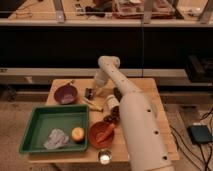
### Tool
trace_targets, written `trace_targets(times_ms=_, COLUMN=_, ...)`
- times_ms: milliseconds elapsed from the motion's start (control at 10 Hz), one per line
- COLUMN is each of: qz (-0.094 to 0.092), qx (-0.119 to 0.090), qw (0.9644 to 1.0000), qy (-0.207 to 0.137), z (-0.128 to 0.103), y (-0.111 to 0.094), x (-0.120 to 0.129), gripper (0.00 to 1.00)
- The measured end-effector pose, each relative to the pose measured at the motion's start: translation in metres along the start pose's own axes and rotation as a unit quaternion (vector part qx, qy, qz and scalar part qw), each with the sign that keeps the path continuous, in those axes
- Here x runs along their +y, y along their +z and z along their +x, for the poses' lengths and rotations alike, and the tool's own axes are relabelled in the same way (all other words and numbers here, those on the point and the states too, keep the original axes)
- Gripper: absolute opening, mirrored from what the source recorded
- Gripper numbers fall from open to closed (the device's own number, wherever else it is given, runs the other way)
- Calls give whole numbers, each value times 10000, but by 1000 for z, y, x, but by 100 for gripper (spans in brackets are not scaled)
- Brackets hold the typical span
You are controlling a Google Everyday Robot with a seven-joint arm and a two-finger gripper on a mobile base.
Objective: Place brush in purple bowl
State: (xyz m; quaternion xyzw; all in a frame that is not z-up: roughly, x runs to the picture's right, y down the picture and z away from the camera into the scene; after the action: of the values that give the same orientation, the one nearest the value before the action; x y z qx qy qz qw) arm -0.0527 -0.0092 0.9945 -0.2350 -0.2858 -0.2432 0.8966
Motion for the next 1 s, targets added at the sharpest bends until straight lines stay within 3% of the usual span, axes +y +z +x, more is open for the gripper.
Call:
trace_targets(times_ms=100, qz=233, qx=-185, qw=9996, qy=12, z=-2, y=-20, x=1, gripper=0)
trace_targets(times_ms=300, qz=544, qx=-310, qw=9980, qy=-29, z=-10, y=-55, x=1, gripper=0)
trace_targets(times_ms=600, qz=1080, qx=-423, qw=9928, qy=-280, z=-48, y=-125, x=-1, gripper=0)
trace_targets(times_ms=800, qz=1508, qx=-630, qw=9835, qy=-771, z=-96, y=-167, x=-4, gripper=0)
trace_targets(times_ms=1000, qz=1714, qx=-782, qw=9745, qy=-1220, z=-129, y=-180, x=-6, gripper=0)
